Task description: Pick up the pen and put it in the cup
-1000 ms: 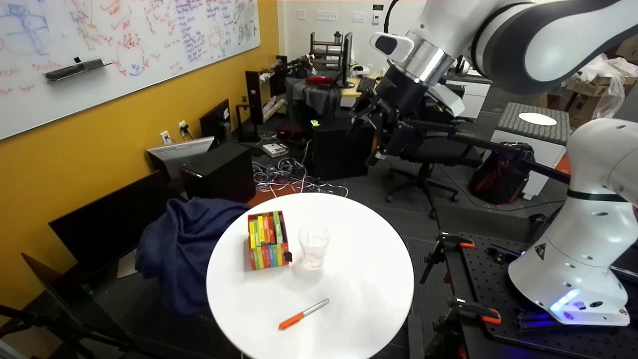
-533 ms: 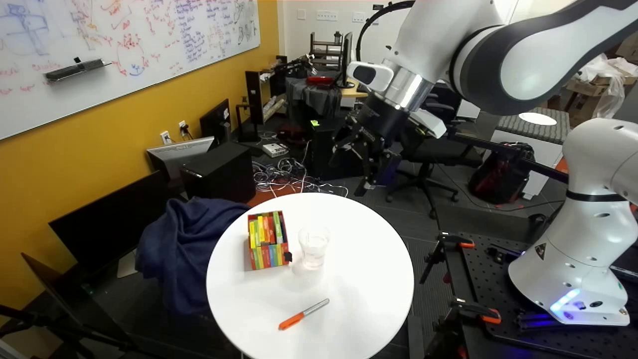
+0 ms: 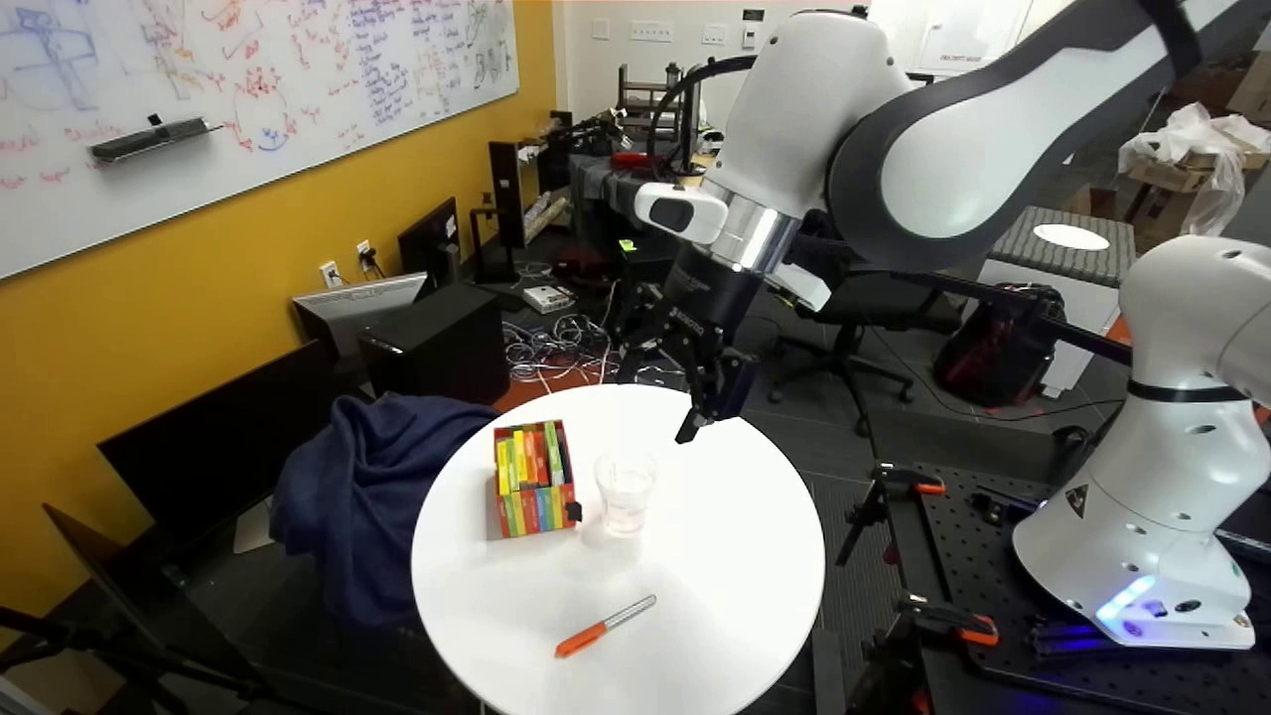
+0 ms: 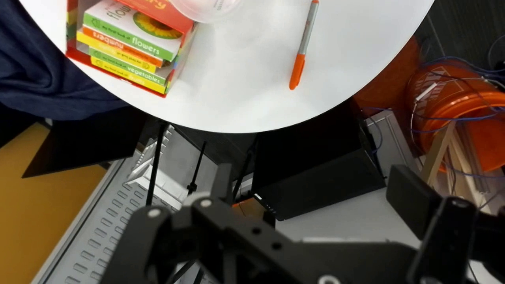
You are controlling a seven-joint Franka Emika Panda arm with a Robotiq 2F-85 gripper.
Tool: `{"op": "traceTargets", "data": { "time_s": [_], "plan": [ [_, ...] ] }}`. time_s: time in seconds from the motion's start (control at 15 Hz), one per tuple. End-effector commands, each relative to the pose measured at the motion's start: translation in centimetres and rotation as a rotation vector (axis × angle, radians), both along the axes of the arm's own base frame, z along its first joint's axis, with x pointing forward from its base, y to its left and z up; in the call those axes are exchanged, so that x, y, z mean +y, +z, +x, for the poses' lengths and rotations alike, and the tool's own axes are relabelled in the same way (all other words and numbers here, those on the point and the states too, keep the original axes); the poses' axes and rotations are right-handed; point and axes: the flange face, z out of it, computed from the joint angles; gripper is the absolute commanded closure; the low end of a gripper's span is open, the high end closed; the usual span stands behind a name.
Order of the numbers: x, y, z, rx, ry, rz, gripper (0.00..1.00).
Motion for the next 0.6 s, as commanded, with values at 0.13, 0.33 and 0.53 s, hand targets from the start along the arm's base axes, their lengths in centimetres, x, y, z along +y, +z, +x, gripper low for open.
{"op": "traceTargets", "data": {
  "time_s": [0.13, 0.33, 0.53],
  "plan": [
    [0.5, -2.6, 3.1, -0.028, 0.065, -0.026, 0.0],
    [0.7, -3.8, 4.0, -0.034, 0.086, -0.042, 0.0],
    [1.0, -4.7, 4.6, -0.029, 0.092, -0.042, 0.0]
  ]
}}
